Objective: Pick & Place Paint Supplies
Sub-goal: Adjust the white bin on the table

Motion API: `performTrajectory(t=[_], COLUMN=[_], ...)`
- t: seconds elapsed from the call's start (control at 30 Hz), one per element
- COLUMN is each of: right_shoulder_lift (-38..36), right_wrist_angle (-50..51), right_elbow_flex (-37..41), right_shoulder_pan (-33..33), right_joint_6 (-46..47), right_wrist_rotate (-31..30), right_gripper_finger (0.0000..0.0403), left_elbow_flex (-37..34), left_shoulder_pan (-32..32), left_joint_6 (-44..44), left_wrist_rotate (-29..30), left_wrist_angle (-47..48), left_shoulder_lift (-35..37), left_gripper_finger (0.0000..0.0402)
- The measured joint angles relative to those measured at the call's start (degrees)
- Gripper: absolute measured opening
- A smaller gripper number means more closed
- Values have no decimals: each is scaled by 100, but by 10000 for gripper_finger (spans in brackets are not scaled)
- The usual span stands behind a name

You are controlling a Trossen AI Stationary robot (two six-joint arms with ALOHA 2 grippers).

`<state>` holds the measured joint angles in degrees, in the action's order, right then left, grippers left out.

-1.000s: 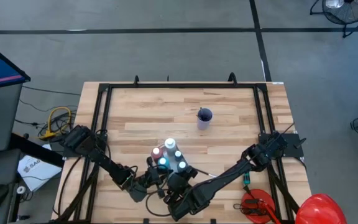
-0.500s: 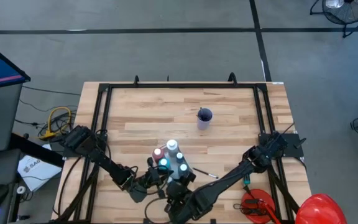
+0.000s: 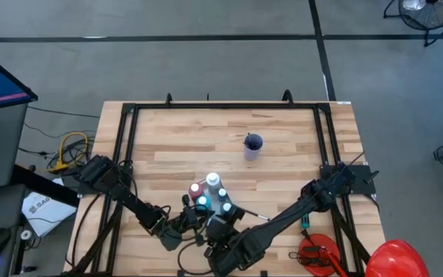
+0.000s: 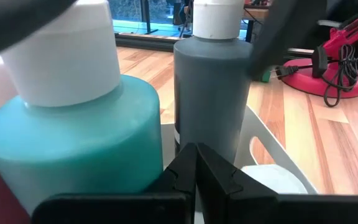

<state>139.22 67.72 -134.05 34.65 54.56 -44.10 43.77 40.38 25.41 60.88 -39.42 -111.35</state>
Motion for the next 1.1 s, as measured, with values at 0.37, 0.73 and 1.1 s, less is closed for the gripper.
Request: performTrajectory(t=[0.37,0.73,1.1], right_shoulder_lift=[-731,-964,-962], right_wrist_angle=[294,575,691], right_elbow_flex=[-14,2,225], right_shoulder_pan=[28,59,57], right_joint_6=[-698,-762,-758], right_wrist_rotate=[-515,-618,-705], right_gripper_finger=[238,238,238], left_elbow_flex=[-1,-17,-35], left_shoulder_pan=[-2,-2,20], left_joint_6=[-7,-306,-743], left_wrist_rotate=[9,126,270], left_wrist_angle=[-6,49,65], left_shoulder_lift=[0,135,500], left_gripper_finger=[0,0,0])
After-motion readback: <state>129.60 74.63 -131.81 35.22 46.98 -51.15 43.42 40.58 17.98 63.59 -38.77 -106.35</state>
